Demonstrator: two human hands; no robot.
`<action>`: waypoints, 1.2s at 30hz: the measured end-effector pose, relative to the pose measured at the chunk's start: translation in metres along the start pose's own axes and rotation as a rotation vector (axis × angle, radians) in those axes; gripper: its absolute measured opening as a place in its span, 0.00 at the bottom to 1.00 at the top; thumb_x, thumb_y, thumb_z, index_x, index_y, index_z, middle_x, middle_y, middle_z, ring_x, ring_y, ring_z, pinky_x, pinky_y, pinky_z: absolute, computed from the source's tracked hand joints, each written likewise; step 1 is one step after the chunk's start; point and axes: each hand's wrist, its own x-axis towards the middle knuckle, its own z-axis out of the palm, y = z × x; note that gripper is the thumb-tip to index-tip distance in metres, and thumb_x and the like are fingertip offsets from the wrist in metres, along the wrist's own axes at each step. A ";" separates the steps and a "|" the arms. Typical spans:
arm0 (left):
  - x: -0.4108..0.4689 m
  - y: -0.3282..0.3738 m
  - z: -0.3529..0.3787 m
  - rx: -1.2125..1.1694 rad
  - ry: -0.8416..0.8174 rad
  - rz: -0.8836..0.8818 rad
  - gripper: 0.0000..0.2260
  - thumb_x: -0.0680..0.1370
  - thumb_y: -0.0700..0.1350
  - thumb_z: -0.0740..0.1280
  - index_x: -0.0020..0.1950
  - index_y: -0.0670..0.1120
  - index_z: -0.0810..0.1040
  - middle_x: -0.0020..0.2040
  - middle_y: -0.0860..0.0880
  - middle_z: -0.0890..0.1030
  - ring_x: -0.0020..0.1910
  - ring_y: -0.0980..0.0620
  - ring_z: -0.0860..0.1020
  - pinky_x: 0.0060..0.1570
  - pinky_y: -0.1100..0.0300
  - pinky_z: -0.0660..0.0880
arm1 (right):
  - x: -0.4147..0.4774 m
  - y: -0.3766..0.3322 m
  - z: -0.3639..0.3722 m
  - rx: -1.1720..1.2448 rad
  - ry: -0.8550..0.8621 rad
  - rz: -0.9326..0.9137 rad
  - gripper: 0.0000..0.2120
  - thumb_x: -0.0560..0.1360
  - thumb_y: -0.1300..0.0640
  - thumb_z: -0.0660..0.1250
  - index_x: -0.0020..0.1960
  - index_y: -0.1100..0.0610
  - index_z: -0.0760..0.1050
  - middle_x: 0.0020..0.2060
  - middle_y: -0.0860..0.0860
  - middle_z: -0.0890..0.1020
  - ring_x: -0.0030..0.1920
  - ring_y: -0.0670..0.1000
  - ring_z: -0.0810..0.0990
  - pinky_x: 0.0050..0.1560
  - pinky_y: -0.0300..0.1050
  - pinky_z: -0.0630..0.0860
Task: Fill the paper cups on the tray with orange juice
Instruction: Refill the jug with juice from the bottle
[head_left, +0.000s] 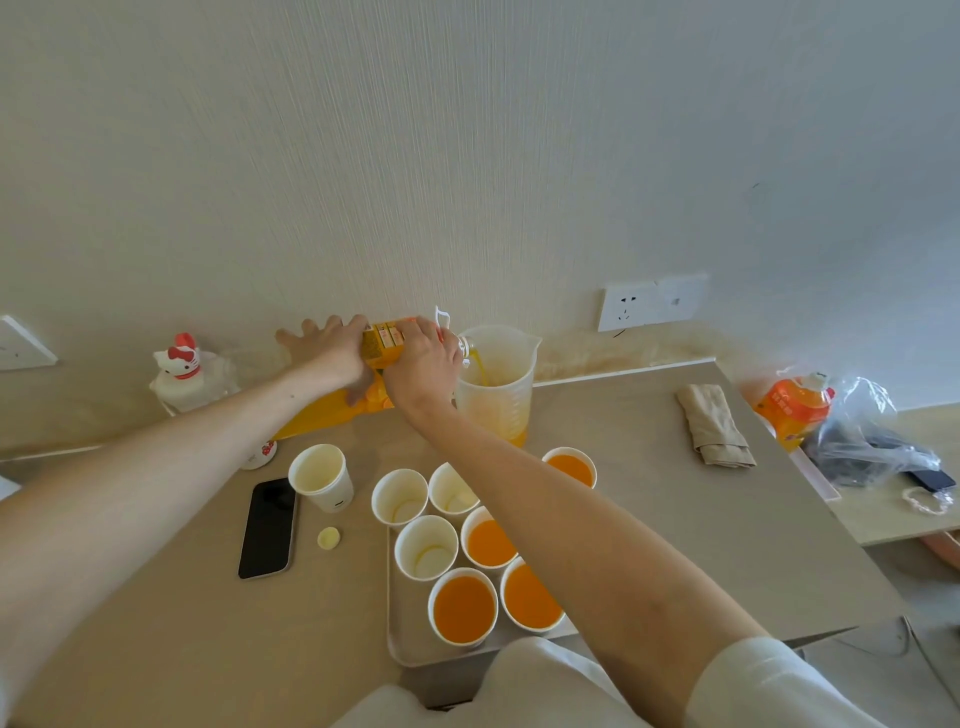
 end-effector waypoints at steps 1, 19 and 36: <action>0.000 0.000 0.000 0.002 0.000 -0.001 0.43 0.62 0.43 0.78 0.72 0.52 0.61 0.67 0.44 0.68 0.69 0.37 0.62 0.66 0.36 0.58 | 0.000 0.000 0.000 0.002 -0.004 0.000 0.22 0.72 0.64 0.62 0.67 0.56 0.73 0.68 0.52 0.72 0.71 0.62 0.60 0.73 0.55 0.54; -0.001 -0.002 0.001 -0.015 0.006 0.005 0.42 0.62 0.43 0.77 0.72 0.53 0.61 0.66 0.45 0.68 0.69 0.37 0.62 0.67 0.37 0.59 | 0.002 -0.001 0.003 0.020 -0.010 0.004 0.22 0.72 0.64 0.62 0.66 0.56 0.73 0.67 0.52 0.73 0.71 0.62 0.61 0.73 0.55 0.54; 0.000 -0.001 0.000 -0.004 0.009 0.017 0.42 0.62 0.44 0.77 0.72 0.52 0.61 0.66 0.45 0.68 0.68 0.38 0.62 0.65 0.38 0.59 | 0.001 0.000 0.003 0.008 0.011 0.002 0.23 0.72 0.65 0.62 0.67 0.56 0.73 0.68 0.52 0.72 0.71 0.61 0.61 0.73 0.54 0.54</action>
